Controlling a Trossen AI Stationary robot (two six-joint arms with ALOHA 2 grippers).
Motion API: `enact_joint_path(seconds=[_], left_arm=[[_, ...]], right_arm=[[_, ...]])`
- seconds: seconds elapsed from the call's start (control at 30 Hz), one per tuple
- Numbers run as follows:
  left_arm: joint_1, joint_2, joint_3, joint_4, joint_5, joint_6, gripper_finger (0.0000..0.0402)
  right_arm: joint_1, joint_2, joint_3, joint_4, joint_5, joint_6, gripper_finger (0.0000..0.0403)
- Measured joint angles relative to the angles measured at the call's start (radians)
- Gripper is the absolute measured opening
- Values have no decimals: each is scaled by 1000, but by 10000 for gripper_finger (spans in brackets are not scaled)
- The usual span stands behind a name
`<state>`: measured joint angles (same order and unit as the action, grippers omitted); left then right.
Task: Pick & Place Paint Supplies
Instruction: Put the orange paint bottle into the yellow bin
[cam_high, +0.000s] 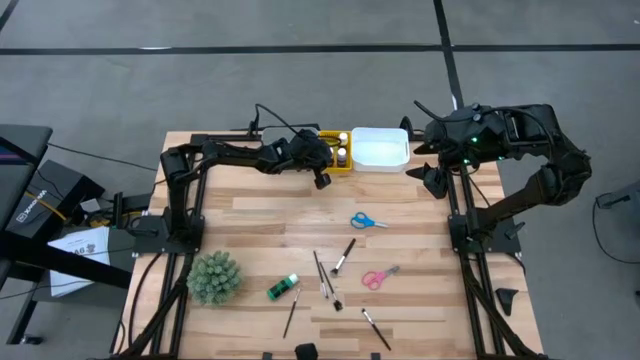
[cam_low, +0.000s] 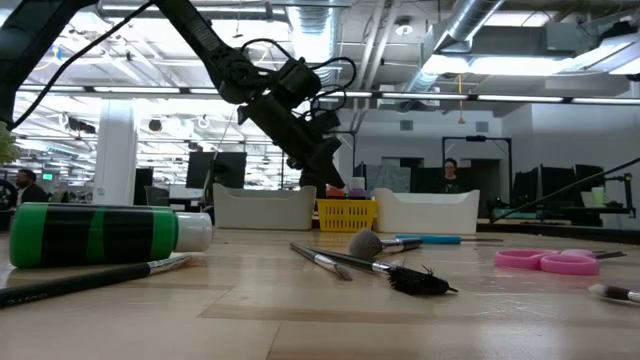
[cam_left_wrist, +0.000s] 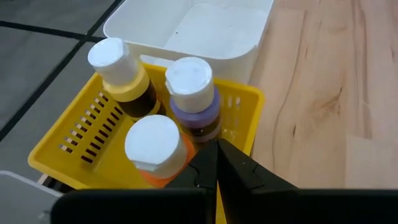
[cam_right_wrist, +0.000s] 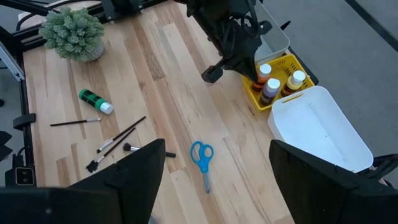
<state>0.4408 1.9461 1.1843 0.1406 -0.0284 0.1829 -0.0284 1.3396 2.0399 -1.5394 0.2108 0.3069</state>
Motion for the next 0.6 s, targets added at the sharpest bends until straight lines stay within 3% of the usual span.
enact_joint_path(seconds=[0.6], left_arm=[[3, 2, -3, -27, -9, 8, 0]], right_arm=[[4, 0, 0, 0, 0, 7, 283]])
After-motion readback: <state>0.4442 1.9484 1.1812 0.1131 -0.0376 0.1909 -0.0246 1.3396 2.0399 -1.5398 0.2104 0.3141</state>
